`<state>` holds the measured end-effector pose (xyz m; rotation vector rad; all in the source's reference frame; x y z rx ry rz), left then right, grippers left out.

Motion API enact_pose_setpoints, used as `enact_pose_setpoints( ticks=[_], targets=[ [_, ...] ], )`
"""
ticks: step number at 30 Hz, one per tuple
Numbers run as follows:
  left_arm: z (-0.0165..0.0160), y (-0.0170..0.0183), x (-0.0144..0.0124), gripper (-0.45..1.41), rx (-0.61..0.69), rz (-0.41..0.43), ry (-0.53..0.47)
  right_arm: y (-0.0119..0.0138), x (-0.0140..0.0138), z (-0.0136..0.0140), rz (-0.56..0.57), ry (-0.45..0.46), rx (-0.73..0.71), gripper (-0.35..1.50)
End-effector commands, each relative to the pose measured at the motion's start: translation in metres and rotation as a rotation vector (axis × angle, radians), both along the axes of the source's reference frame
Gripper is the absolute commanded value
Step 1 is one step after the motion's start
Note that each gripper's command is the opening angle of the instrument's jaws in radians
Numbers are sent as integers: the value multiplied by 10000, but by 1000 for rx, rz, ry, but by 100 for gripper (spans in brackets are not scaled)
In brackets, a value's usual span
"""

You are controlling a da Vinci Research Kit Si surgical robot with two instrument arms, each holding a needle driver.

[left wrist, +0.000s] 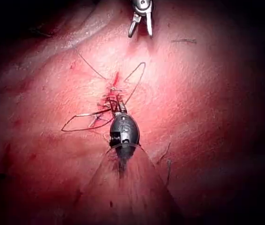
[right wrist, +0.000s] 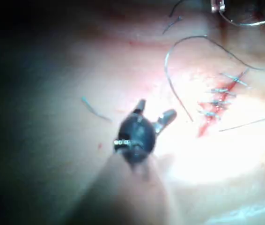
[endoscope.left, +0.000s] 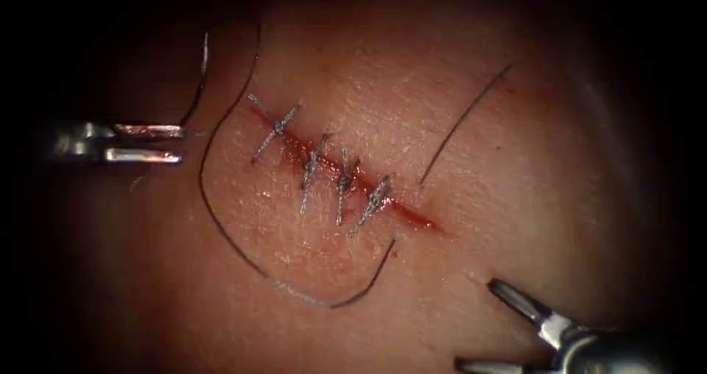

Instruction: Wound Closure

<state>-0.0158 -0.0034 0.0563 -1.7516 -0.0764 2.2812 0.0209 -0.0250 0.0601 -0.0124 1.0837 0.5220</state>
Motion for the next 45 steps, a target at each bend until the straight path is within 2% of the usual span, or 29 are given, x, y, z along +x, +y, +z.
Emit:
enact_pose_setpoints(
  ticks=[1, 3, 5, 8, 11, 15, 19, 20, 21, 22, 24, 25, 26, 28, 29, 30, 31, 32, 38, 45],
  targets=[
    [13, -11, 1, -45, 20, -23, 1, -11, 10, 4, -7, 0, 5, 120],
    [28, -27, 16, 14, 64, -59, 3, -12, 13, 6, -9, -1, 5, 120],
    [43, -39, 32, 57, 100, -97, 18, -13, 15, 6, -12, -2, 5, 120],
    [58, -45, 54, 116, 221, -180, 34, -14, 17, 7, -14, 0, 4, 120],
    [63, -38, 70, 131, 270, -260, 67, -14, 17, 8, -16, -2, 5, 120],
    [45, -32, 80, 135, 304, -248, 57, -15, 17, 8, -16, -2, 4, 120],
    [10, -30, 69, 128, 316, -210, 38, -15, 18, 9, -17, -5, 5, 120],
    [-3, -39, 54, 128, 288, -172, 18, -15, 18, 9, -17, -5, 5, 120],
    [-14, -53, 31, 119, 227, -117, 30, -15, 19, 9, -17, -5, 5, 120],
    [-14, -53, 31, 119, 227, -117, 30, -15, 19, 9, -17, -5, 5, 120],
    [-19, -70, 2, 113, 177, -63, 72, -14, 20, 8, -16, -5, 6, 120],
    [-19, -76, -9, 113, 170, -43, 95, -14, 20, 8, -16, -5, 6, 120],
    [-16, -90, -36, 108, 144, 1, 145, -14, 21, 6, -15, -5, 7, 120],
    [-13, -95, -46, 104, 129, 23, 165, -14, 21, 6, -15, -5, 7, 118],
    [-4, -103, -64, 93, 108, 62, 196, -14, 21, 5, -15, -5, 8, 118],
    [-4, -103, -64, 93, 108, 62, 196, -14, 21, 5, -15, -5, 8, 118],
    [5, -108, -76, 86, 73, 89, 240, -14, 21, 4, -15, -5, 8, 118],
    [5, -108, -76, 86, 73, 89, 240, -14, 21, 4, -15, -5, 8, 118],
    [26, -107, -98, 79, -16, 141, 397, -13, 21, 3, -14, -6, 10, 115],
    [25, -103, -100, 78, -65, 127, 458, -12, 22, 2, -12, -3, 17, 115]
  ],
)
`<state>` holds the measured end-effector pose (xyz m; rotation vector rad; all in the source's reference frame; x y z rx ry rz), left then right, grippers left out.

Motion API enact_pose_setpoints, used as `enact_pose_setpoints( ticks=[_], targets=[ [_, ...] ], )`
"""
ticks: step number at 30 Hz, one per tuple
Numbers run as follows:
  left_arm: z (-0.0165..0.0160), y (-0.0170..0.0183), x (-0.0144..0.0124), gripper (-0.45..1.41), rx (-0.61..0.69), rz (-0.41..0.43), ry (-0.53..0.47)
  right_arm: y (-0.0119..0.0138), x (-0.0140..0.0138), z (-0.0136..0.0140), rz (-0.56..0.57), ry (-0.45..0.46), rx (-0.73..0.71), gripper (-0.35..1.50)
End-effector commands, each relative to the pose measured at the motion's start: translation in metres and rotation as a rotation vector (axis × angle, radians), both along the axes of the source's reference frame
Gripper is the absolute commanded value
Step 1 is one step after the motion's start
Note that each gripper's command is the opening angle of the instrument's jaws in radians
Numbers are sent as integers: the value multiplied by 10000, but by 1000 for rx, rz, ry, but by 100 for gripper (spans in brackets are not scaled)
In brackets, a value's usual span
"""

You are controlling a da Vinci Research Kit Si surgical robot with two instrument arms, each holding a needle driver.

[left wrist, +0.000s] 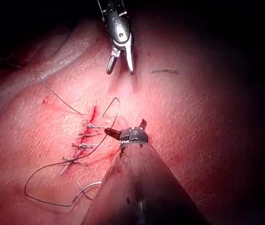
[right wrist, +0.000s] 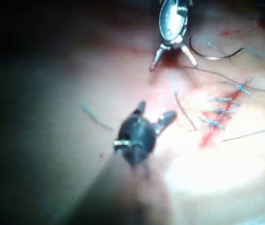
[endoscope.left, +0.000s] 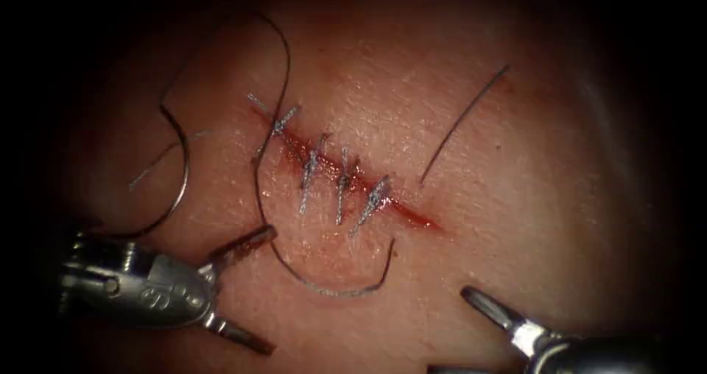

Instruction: Wound Closure

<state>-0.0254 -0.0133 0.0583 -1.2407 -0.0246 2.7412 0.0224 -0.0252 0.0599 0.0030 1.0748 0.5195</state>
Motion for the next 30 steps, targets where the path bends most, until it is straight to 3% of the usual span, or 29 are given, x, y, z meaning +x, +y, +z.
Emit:
enact_pose_setpoints(
  ticks=[1, 15, 24, 26, 28, 30],
  targets=[
    [2, -3, -3, 78, -9, -5, 5, -9, 6, 3, -2, 3, 4, 115],
    [-31, 12, -7, 76, -104, -27, -25, -10, 13, 6, 2, -4, 2, 115],
    [-30, 16, -13, 71, -158, -2, -21, -12, 14, 7, 1, -7, 2, 115],
    [-26, 17, -15, 64, -169, 2, -16, -11, 16, 7, -1, -5, 2, 115],
    [-17, 19, -18, 22, -207, 25, -8, -13, 18, 6, -2, -3, 3, 115],
    [-13, 20, -20, -8, -222, 35, -10, -13, 19, 4, -2, -3, 3, 115]
  ],
)
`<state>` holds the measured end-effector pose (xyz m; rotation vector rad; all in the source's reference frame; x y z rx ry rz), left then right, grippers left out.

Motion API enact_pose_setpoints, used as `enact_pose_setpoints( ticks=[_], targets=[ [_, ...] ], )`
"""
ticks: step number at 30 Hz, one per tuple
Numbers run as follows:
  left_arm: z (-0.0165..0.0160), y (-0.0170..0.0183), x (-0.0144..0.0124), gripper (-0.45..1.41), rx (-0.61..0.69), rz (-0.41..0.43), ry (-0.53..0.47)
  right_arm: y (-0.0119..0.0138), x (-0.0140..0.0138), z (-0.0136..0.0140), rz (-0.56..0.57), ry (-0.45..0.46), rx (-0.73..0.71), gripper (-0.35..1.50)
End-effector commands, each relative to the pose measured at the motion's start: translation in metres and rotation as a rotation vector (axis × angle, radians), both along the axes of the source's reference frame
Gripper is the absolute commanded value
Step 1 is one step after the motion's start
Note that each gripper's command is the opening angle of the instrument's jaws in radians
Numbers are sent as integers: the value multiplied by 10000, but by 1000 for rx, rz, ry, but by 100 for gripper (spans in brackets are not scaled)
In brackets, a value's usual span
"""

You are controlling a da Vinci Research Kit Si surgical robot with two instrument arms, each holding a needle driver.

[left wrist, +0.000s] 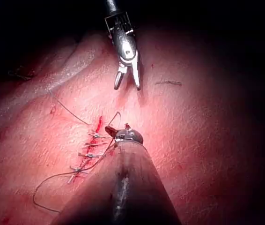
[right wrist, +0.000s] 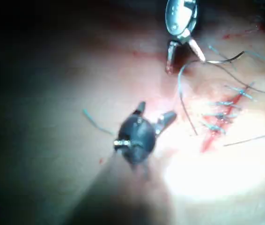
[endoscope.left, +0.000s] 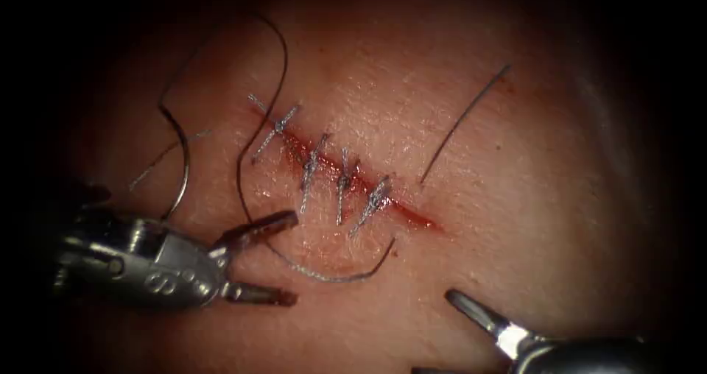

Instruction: Wound Closure

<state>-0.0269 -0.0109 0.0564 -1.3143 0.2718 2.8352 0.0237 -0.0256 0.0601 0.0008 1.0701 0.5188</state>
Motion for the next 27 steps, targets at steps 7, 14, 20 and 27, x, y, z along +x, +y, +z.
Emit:
enact_pose_setpoints(
  ticks=[7, 14, 20, 27],
  targets=[
    [9, -1, -3, -45, -41, 23, 16, 0, 7, -5, -5, -3, -1, 110],
    [2, 0, -14, -45, -53, 15, 35, 23, 21, -19, -32, -27, -61, 105],
    [4, 7, -20, -45, -69, 38, 28, 42, 22, -8, -66, -68, -100, 86],
    [7, 15, -18, -45, -75, 44, 30, 59, 13, 9, -63, -87, -105, 86]
  ],
)
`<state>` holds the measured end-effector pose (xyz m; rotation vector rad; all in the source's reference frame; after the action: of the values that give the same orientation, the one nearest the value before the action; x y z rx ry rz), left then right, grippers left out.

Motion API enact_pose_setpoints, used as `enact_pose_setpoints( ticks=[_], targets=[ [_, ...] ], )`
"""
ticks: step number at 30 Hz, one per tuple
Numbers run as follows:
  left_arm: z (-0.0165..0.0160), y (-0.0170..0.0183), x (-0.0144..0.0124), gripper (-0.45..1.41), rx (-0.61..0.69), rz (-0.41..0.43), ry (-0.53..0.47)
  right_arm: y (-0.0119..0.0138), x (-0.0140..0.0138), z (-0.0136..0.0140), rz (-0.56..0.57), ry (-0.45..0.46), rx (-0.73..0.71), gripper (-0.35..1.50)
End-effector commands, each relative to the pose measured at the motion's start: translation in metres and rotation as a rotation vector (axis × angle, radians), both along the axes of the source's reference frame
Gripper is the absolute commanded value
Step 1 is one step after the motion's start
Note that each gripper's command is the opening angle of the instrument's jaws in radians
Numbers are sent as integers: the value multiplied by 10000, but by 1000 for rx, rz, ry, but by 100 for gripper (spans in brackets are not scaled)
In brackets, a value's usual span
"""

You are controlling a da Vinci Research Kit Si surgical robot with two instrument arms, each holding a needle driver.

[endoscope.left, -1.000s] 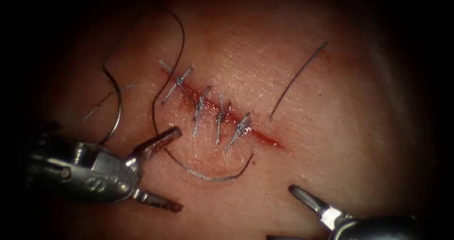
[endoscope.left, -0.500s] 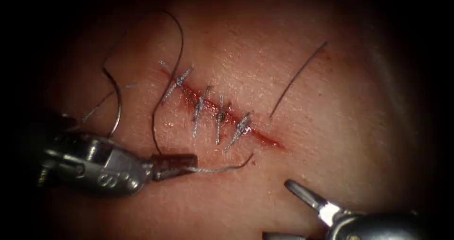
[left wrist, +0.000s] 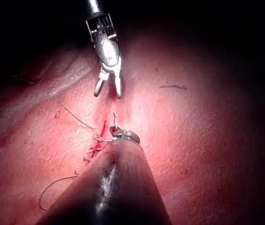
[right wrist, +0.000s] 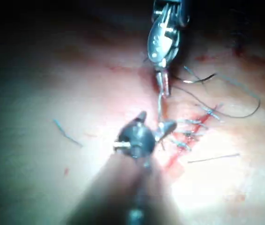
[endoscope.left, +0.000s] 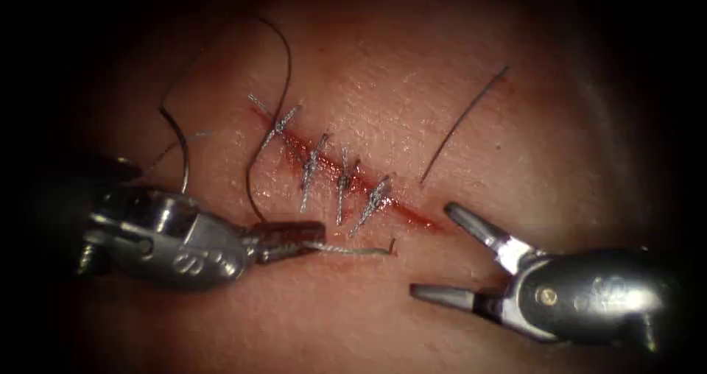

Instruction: Wound Closure

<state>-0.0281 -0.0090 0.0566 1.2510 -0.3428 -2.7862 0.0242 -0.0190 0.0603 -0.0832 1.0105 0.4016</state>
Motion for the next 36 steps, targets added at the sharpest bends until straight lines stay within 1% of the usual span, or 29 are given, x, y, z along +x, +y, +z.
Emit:
enact_pose_setpoints(
  ticks=[1, 2, 6, 10, 11, 12, 13, 14, 15, 17, 19, 22, 27, 28, 29, 30, 31, 36],
  targets=[
    [6, -3, -6, -45, 0, 0, 0, -7, 11, 9, -9, -4, 7, 89],
    [7, -1, -10, -45, 1, -2, 0, -7, 18, 10, -21, -5, 8, 89],
    [7, 0, -18, -45, -4, 6, -4, -5, 26, 11, -30, -10, -4, 89],
    [7, 1, -29, -45, -5, 8, -7, -3, 37, 15, -56, -28, 2, 86],
    [7, 1, -31, -45, -5, 6, -6, -4, 39, 15, -66, -38, 2, 83],
    [7, 1, -33, -45, -8, 10, -7, -5, 41, 16, -81, -48, 5, 74],
    [6, 1, -35, -45, -8, 9, -6, -7, 44, 17, -105, -61, 6, 54],
    [7, 1, -35, -45, -8, 9, -6, -7, 45, 17, -113, -68, 5, 47],
    [7, 1, -35, -45, -8, 9, -6, -7, 45, 17, -113, -68, 5, 47],
    [7, 1, -35, -45, -8, 9, -6, -8, 46, 16, -132, -83, 5, 12],
    [6, 1, -34, -45, -8, 10, -6, -10, 44, 17, -160, -98, -6, -35],
    [6, 0, -32, -45, -8, 11, -7, -11, 40, 17, -212, -125, -28, -35],
    [5, 2, -33, -45, -11, 16, -9, -10, 37, 16, -229, -134, -30, -35],
    [5, 4, -34, -18, 5, 6, -14, -10, 37, 16, -229, -134, -30, -35],
    [5, 6, -34, 19, 31, -8, -26, -10, 36, 16, -230, -134, -30, -35],
    [5, 8, -34, 62, 61, -28, -34, -11, 35, 16, -231, -133, -30, -35],
    [5, 12, -32, 94, 109, -62, -46, -11, 31, 15, -230, -132, -33, -35],
    [4, 14, -22, 99, 120, -60, -53, -14, 22, 11, -229, -117, -40, -35]
  ],
)
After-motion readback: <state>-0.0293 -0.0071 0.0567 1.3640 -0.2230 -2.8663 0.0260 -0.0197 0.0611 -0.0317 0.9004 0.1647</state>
